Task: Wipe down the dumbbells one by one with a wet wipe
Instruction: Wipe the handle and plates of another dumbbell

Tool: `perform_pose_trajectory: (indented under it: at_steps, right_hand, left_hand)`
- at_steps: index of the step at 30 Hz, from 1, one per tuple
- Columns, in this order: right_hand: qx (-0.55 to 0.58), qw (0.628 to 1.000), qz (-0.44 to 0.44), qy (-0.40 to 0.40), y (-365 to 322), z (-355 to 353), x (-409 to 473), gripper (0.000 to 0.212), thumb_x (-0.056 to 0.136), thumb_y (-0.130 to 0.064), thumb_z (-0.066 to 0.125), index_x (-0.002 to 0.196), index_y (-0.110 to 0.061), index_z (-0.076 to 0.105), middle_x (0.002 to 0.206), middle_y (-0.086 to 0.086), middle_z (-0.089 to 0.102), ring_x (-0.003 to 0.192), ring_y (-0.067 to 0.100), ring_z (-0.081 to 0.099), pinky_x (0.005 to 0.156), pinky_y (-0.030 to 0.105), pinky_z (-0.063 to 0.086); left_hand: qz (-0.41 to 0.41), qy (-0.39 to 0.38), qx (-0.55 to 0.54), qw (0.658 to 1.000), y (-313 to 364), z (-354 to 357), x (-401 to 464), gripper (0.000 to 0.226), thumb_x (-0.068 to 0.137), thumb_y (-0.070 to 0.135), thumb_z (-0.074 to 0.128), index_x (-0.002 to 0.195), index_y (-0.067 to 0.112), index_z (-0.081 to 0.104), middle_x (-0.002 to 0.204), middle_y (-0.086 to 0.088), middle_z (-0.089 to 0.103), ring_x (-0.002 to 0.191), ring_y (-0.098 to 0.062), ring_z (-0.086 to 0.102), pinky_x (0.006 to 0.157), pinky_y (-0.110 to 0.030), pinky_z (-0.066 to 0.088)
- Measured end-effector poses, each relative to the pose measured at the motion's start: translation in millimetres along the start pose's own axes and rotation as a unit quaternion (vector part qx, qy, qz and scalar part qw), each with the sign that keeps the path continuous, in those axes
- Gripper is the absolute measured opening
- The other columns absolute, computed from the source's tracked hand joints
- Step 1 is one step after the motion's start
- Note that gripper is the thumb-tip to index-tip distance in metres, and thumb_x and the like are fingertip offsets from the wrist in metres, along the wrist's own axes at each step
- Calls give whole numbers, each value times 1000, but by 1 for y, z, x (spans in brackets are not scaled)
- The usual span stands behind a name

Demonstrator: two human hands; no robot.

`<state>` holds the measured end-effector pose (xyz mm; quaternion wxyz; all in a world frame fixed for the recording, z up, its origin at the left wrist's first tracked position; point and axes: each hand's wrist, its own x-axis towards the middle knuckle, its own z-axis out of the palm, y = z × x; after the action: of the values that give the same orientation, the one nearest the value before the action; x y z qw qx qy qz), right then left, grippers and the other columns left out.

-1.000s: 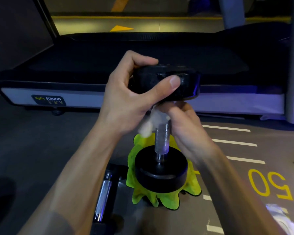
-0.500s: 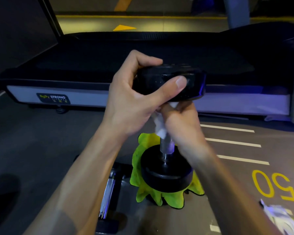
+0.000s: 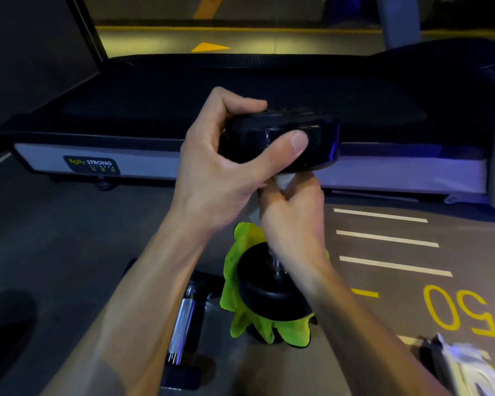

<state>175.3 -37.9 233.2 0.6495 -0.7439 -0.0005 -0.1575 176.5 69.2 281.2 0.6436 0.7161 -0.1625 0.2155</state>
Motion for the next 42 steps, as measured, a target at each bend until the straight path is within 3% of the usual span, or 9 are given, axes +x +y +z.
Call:
perform_pose_trajectory:
  at_steps: [6, 9, 13, 22, 24, 29, 35, 38, 42]
  right_hand:
    - [292, 899, 142, -293, -5, -25, 27, 16, 78, -1, 60, 76, -16, 68, 57, -6, 61, 48, 5, 56, 49, 19, 45]
    - [300, 928, 118, -188, -10, -16, 16, 13, 76, 1, 66, 83, -10, 64, 58, -9, 64, 50, 3, 57, 49, 15, 45]
    - [-33, 999, -8, 13, -1, 2, -10, 18, 88, -20, 64, 105, -21, 61, 88, -5, 73, 79, 15, 68, 68, 30, 52]
    - [-99, 972, 94, -191, -5, -34, -56, 39, 92, -40, 57, 114, -34, 26, 113, -7, 56, 111, 4, 53, 90, 23, 40]
    - [-40, 972, 115, -199, -19, -38, -58, 72, 91, -41, 52, 154, -20, 24, 125, -8, 60, 112, -9, 52, 91, 12, 40]
    - [72, 990, 72, -102, -10, -24, -50, 52, 94, -38, 43, 146, -44, 49, 150, -21, 50, 135, -7, 47, 117, 30, 35]
    - [7, 989, 142, -26, 0, -21, -19, 35, 103, -25, 37, 85, -18, 66, 95, -1, 71, 95, 20, 64, 85, 37, 48]
    - [91, 963, 240, -80, 4, -20, -4, 19, 96, -31, 51, 82, -22, 60, 83, 2, 67, 82, 31, 65, 77, 38, 52]
    - [-61, 983, 148, -90, 8, -14, -8, 21, 95, -37, 55, 90, -17, 52, 95, 1, 63, 101, 35, 64, 80, 32, 45]
  left_hand:
    - [4, -18, -13, 1000, 0, 0, 0, 49, 79, 32, 83, 114, 7, 60, 120, -14, 69, 108, -25, 68, 87, -26, 55]
    - [7, -14, -17, 1000, 1, 3, 0, 50, 79, 29, 83, 115, 4, 59, 119, -14, 69, 107, -23, 68, 85, -23, 55]
    - [9, -8, -3, 1000, 1, 3, -1, 52, 80, 31, 84, 116, 3, 59, 116, -11, 70, 105, -23, 69, 84, -29, 58]
    - [-11, 17, 23, 1000, 0, -1, 1, 50, 81, 36, 85, 115, 7, 62, 110, -6, 71, 100, -25, 69, 84, -37, 58]
    - [-11, 16, 28, 999, 0, -1, 0, 52, 80, 39, 84, 114, 8, 62, 111, -5, 71, 101, -26, 69, 86, -42, 59]
    - [-12, 14, 25, 1000, 1, 1, 1, 50, 82, 35, 86, 116, 8, 61, 111, -5, 71, 101, -23, 69, 85, -35, 58]
    - [-8, 12, 14, 1000, -1, 3, 1, 48, 82, 30, 86, 115, 6, 61, 112, -5, 71, 101, -24, 69, 83, -29, 57]
    - [-7, 6, 4, 1000, -1, 5, 0, 50, 81, 32, 86, 116, 6, 61, 112, -5, 71, 101, -23, 70, 83, -29, 57]
    - [-6, 13, 5, 1000, -1, 8, 1, 49, 82, 30, 87, 115, 7, 61, 112, -4, 71, 98, -16, 71, 80, -23, 54]
